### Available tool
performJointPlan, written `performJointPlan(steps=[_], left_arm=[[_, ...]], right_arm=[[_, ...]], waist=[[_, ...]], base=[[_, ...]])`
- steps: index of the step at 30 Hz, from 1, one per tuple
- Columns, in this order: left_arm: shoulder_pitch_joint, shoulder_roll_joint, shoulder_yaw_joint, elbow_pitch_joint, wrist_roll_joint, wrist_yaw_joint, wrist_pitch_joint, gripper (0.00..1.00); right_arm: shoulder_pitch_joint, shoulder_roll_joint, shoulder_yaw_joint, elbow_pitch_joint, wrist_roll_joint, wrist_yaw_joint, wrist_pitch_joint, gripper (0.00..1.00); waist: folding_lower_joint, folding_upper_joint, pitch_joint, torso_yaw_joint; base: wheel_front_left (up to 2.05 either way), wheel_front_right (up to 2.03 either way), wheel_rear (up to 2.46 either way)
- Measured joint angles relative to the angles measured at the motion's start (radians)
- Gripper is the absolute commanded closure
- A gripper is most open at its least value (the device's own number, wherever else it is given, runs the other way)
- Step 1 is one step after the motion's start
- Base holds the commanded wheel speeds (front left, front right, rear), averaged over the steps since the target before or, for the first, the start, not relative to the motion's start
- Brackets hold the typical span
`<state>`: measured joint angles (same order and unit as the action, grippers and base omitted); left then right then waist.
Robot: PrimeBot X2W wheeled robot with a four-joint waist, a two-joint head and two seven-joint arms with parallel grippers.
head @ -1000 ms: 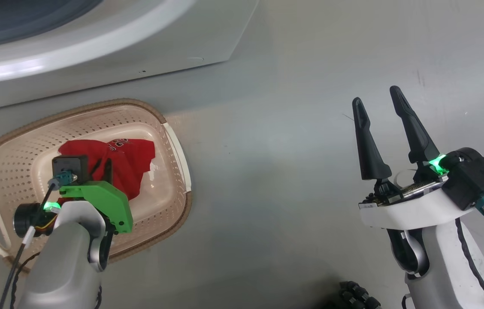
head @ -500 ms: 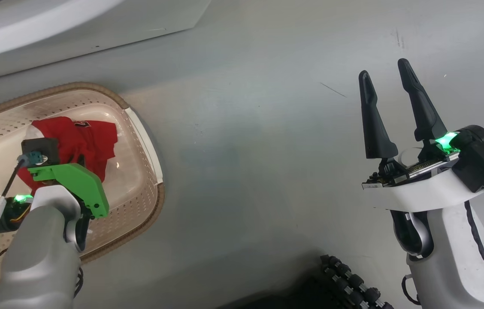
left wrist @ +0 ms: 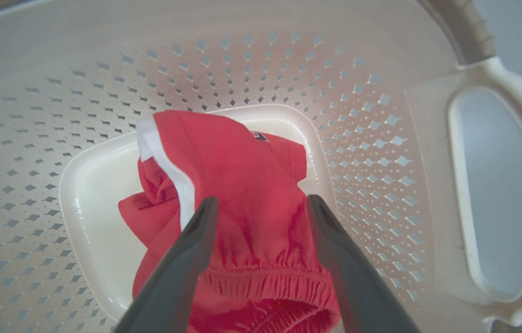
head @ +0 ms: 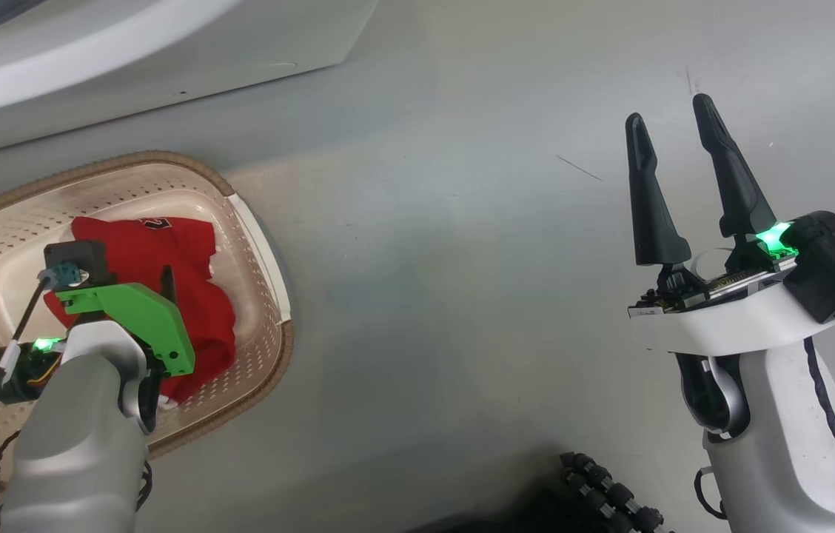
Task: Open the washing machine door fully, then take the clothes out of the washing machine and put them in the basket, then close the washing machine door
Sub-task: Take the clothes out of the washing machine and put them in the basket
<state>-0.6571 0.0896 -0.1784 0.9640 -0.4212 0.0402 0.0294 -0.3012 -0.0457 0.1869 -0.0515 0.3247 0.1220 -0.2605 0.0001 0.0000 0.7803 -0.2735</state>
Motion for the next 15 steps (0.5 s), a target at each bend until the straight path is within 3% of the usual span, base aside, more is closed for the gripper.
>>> performJointPlan(steps=[15], left_arm=[[-0.008, -0.037, -0.023, 0.003, 0.02, -0.025, -0.235, 0.0]], right_arm=[[0.007, 0.0, -0.012, 0.038, -0.023, 0.0, 0.0, 0.0]], waist=[[0.0, 0.0, -0.098, 0.07]], base=[[0.0, 0.0, 0.0]])
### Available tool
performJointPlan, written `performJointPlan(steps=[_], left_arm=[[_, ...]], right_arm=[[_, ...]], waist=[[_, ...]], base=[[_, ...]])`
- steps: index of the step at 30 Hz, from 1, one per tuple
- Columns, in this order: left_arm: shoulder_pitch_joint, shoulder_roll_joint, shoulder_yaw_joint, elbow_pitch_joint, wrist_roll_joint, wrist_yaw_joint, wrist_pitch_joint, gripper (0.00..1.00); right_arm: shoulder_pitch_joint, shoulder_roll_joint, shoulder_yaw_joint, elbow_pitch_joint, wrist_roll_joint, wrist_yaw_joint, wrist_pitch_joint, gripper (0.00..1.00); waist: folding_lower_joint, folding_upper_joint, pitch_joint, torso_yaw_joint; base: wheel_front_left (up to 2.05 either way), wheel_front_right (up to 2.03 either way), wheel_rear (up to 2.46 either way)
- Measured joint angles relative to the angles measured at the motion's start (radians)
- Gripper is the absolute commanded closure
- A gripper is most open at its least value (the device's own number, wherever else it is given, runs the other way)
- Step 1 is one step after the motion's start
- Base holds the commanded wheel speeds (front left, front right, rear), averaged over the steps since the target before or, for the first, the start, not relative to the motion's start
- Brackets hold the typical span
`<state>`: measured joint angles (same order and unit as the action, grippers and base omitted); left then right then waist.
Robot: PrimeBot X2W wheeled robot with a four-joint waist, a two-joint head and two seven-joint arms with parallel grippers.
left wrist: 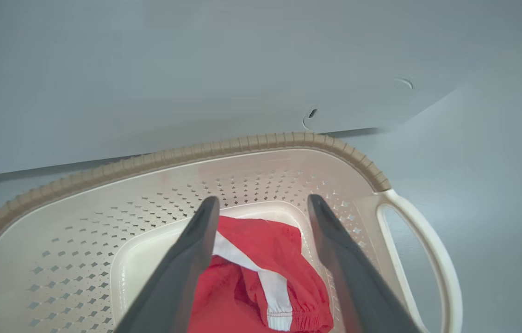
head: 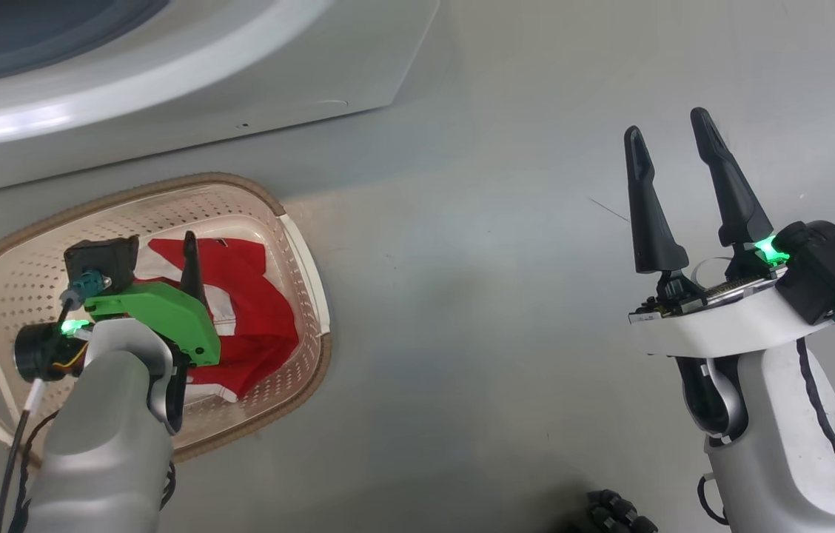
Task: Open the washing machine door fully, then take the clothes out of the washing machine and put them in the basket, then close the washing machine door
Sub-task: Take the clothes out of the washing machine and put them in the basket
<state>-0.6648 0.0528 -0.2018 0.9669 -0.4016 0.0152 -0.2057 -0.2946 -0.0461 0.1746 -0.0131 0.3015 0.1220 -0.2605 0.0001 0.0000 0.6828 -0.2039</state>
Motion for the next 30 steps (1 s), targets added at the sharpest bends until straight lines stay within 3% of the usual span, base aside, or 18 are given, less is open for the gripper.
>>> performJointPlan(steps=[4, 15, 30], left_arm=[[0.006, -0.007, 0.001, -0.01, -0.003, -0.004, -0.047, 0.0], [0.092, -0.014, 0.006, -0.103, -0.009, -0.012, -0.052, 0.0], [0.248, -0.017, 0.043, -0.449, 0.062, -0.002, -0.051, 0.0]], right_arm=[[0.011, 0.0, -0.013, 0.01, -0.004, 0.0, 0.0, 0.0], [0.094, 0.0, -0.039, 0.059, -0.016, 0.0, 0.0, 0.0], [0.214, -0.016, -0.052, 0.096, -0.044, 0.0, 0.0, 0.0]], waist=[[0.0, 0.0, -0.028, 0.017], [0.0, 0.0, -0.153, 0.075], [-0.0001, 0.0, -0.35, 0.147]], base=[[0.0, 0.0, 0.0], [0.0, 0.0, 0.0], [0.0, 0.0, 0.0]])
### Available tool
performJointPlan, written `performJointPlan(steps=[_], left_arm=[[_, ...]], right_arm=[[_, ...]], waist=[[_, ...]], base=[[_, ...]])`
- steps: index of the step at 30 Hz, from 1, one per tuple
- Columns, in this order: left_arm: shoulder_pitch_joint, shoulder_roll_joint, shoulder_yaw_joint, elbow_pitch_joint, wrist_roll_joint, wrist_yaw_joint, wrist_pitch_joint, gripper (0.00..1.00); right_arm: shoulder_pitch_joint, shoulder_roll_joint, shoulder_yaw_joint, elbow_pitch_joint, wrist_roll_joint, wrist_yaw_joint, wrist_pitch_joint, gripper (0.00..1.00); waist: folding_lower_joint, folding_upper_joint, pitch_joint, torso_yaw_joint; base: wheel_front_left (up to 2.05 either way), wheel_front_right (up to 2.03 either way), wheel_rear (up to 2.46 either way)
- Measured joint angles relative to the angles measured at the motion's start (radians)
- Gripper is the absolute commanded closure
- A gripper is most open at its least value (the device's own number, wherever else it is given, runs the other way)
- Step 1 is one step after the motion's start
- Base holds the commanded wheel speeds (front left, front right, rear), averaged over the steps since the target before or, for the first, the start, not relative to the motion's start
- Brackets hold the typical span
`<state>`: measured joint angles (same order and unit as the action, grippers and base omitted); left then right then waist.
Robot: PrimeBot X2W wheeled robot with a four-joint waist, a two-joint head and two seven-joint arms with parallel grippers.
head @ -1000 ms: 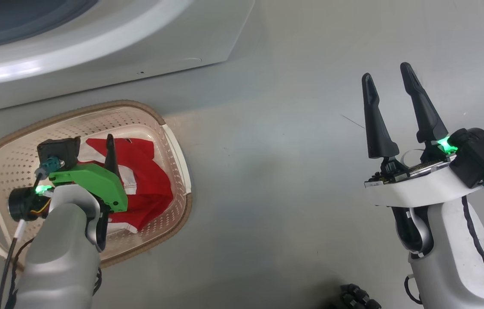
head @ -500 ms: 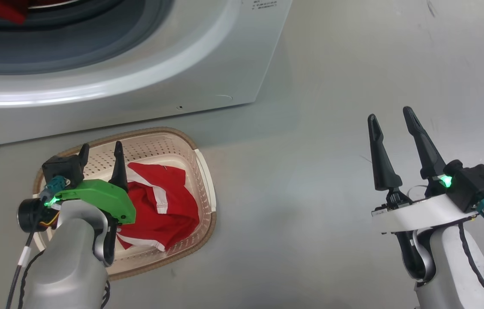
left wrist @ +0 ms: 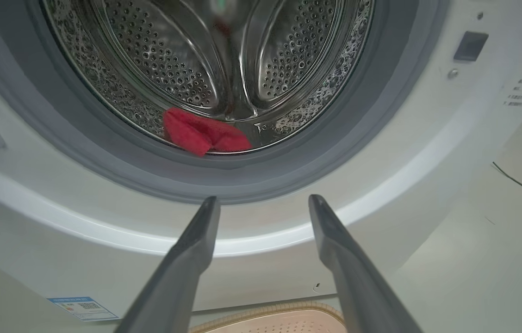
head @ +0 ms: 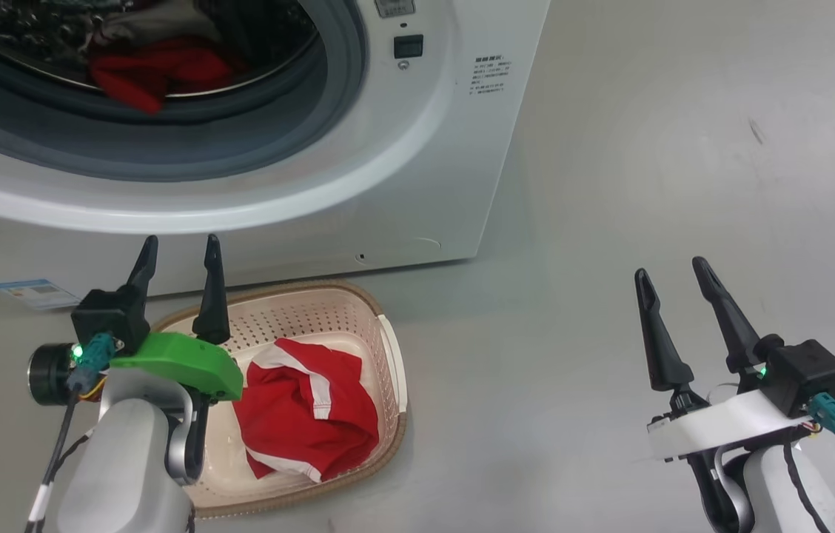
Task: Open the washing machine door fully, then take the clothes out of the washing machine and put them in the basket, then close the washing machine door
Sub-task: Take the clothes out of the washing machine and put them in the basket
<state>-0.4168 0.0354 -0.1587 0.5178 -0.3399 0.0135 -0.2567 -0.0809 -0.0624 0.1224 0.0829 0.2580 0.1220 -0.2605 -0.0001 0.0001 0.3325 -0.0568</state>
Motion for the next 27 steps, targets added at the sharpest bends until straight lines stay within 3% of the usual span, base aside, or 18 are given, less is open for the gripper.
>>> performJointPlan(steps=[15, 27], left_arm=[[0.258, 0.001, -0.009, -0.18, 0.035, 0.018, 0.0, 0.0], [0.406, 0.002, -0.035, -0.276, 0.044, 0.035, 0.0, 0.0]], right_arm=[[0.118, 0.004, -0.017, 0.013, -0.016, 0.0, 0.0, 0.0], [0.183, 0.013, -0.025, -0.01, -0.023, 0.0, 0.0, 0.0]], waist=[[0.0, 0.0, -0.197, 0.047], [0.0, 0.0, -0.258, 0.058]], base=[[0.0, 0.0, 0.0], [0.0, 0.0, 0.0]])
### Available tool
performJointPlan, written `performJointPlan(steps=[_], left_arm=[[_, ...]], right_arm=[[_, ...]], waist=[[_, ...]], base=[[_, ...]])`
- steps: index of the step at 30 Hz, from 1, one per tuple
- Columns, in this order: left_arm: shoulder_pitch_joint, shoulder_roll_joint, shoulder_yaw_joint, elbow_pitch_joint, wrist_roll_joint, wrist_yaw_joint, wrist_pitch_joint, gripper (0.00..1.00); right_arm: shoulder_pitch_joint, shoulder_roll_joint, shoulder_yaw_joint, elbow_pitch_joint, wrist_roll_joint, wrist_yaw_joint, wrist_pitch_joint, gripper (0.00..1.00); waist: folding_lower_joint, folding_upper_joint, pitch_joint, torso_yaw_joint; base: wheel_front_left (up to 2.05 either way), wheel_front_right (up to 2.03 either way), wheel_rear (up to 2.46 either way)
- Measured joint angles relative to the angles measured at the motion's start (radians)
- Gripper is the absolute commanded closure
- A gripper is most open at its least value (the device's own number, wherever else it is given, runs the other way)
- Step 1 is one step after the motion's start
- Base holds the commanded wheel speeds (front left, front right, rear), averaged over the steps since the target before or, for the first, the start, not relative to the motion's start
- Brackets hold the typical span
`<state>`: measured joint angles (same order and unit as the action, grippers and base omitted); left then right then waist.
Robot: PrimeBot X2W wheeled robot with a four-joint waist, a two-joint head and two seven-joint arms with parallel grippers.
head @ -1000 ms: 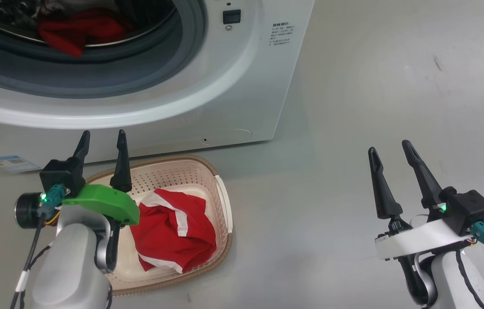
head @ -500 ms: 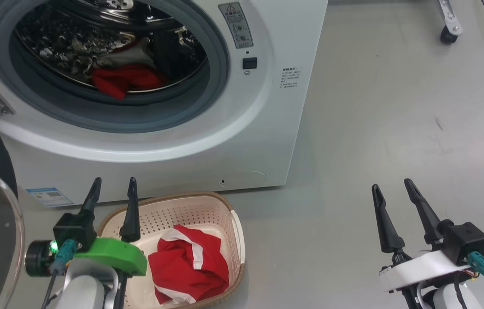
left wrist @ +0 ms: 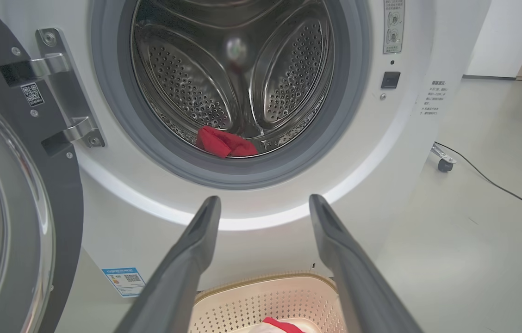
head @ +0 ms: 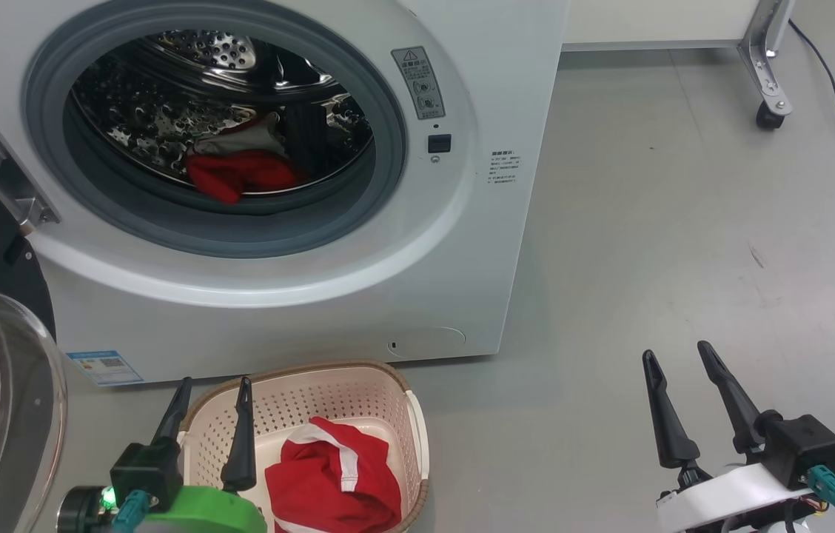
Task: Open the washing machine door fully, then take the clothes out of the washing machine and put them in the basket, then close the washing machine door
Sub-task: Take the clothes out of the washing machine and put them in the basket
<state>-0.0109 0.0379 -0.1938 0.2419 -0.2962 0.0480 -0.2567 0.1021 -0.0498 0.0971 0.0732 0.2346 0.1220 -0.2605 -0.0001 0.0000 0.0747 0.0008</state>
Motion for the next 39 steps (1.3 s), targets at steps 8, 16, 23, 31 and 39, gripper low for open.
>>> performJointPlan(steps=[8, 16, 23, 31, 39], left_arm=[[0.044, 0.001, -0.014, -0.05, 0.0, 0.008, 0.0, 0.0], [0.077, 0.003, -0.029, -0.083, 0.001, 0.017, 0.0, 0.0], [0.086, 0.004, -0.03, -0.111, 0.007, 0.022, 0.0, 0.0], [0.104, 0.005, -0.035, -0.127, 0.007, 0.027, 0.0, 0.0], [0.103, 0.005, -0.043, -0.145, 0.009, 0.035, 0.0, 0.0]], right_arm=[[0.011, 0.004, 0.0, -0.005, -0.002, 0.0, 0.0, 0.0], [0.015, 0.005, 0.001, -0.008, -0.006, 0.0, 0.0, 0.0], [0.016, 0.006, 0.002, -0.011, -0.007, 0.0, 0.0, 0.0], [0.023, 0.007, 0.003, -0.012, -0.007, 0.0, 0.0, 0.0], [0.025, 0.008, 0.01, -0.026, -0.007, 0.0, 0.0, 0.0]], waist=[[0.0, 0.0, -0.003, -0.003], [0.0, 0.0, -0.004, -0.005], [0.0, 0.0, 0.0, -0.006], [0.0, 0.0, 0.004, -0.007], [0.0, 0.0, 0.027, -0.006]], base=[[0.0, 0.0, 0.0], [0.0, 0.0, 0.0], [0.0, 0.0, 0.0], [0.0, 0.0, 0.0], [0.0, 0.0, 0.0]])
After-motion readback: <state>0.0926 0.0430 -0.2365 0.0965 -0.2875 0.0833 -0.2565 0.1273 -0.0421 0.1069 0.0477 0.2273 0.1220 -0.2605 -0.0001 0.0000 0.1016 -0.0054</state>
